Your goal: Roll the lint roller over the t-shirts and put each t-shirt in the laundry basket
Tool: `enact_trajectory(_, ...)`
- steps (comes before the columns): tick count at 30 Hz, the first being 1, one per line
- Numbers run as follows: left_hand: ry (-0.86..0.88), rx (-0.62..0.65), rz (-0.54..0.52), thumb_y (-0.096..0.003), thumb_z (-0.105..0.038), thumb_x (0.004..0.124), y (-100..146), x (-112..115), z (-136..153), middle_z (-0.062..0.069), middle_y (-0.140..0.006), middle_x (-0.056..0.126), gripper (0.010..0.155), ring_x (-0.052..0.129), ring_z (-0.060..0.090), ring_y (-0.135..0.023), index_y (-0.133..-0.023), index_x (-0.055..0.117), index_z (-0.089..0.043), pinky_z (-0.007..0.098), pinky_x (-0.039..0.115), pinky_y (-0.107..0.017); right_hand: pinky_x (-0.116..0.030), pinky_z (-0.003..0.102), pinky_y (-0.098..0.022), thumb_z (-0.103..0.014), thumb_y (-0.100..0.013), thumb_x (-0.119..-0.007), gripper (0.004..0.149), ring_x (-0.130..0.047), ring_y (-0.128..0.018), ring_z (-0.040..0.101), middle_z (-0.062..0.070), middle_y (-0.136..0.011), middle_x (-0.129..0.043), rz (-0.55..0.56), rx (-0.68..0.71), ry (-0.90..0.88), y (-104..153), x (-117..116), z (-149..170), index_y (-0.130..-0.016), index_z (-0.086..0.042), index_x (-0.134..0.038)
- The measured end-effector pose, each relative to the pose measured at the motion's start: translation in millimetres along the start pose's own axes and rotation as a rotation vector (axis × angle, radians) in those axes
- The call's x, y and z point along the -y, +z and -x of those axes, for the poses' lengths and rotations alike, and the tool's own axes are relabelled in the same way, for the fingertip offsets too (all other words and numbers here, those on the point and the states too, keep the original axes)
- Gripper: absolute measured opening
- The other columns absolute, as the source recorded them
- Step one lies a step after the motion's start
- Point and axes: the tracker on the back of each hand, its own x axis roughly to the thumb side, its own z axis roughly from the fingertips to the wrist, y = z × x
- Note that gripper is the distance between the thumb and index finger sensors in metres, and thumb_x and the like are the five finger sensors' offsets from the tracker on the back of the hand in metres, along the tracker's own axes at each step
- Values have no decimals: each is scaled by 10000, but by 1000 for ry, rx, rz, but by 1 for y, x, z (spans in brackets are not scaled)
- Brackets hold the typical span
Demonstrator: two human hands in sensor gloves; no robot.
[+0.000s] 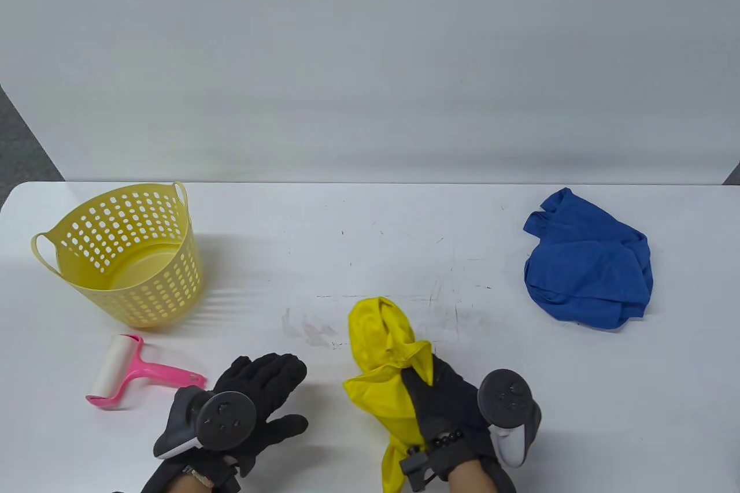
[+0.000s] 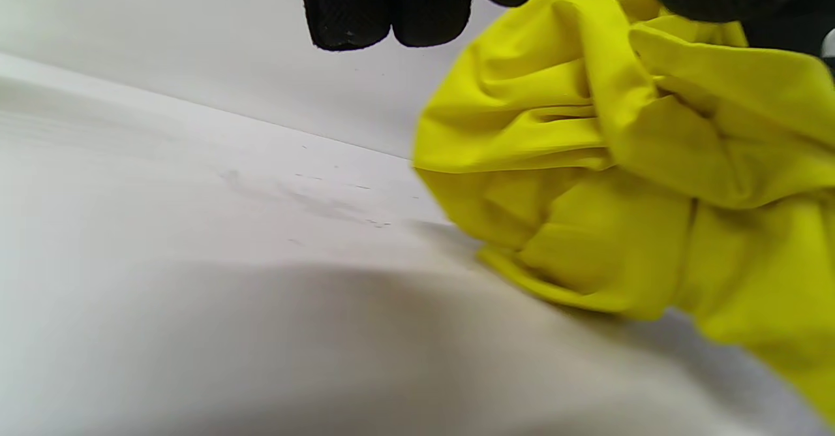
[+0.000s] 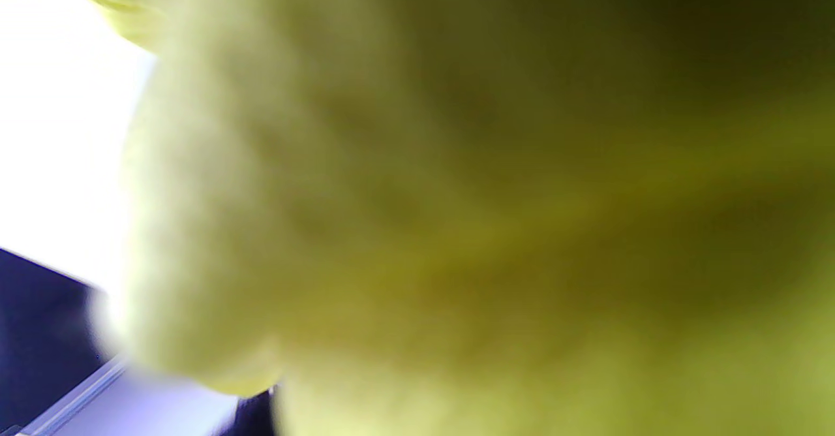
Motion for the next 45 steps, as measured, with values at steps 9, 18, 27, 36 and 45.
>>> enact_trajectory(9, 226, -16, 96, -479, -652, 688, -18, 30, -19, 117, -1214, 472, 901, 562, 450, -1119, -1130, 205, -258, 682, 494, -769, -830, 509, -367, -377, -489, -710, 511, -901, -575, 455, 259, -851, -771, -240, 38, -91, 7, -51, -10, -922, -114, -642)
enact_trajectory(18, 300, -134, -157, -554, -469, 673, -8, 0, 20, 5, -953, 898, 521, 937, 291, -872, -1034, 626, -272, 607, 655, -710, -817, 507, -366, -399, -490, -682, 513, -909, -575, 434, 235, -835, -797, -19, -22, -240, -2, -5, 16, -917, -118, -650)
enact_trajectory(27, 267, -255, -440, -563, -405, 721, 20, -46, 62, -26, -874, 920, 477, 961, 255, -791, -1022, 638, -310, 590, 668, -698, -805, 493, -375, -320, -483, -711, 449, -929, -564, 377, 181, -800, -837, 435, 78, -189, 8, 85, 17, -893, -139, -688)
enact_trajectory(36, 77, -214, -439, -553, -428, 743, 21, -50, 48, -48, -793, 946, 458, 978, 233, -719, -995, 677, -326, 595, 669, -693, -777, 543, -388, -272, -472, -741, 445, -916, -569, 423, 219, -794, -845, 462, -247, 391, 8, 126, 47, -888, -117, -713)
enact_trajectory(45, 233, -346, -719, -547, -404, 715, 57, -81, 76, -54, -858, 905, 437, 941, 251, -816, -976, 674, -332, 600, 662, -695, -676, 643, -514, -251, -440, -784, 410, -885, -689, 441, 161, -834, -862, 610, -189, 920, 15, 133, 25, -838, -155, -766)
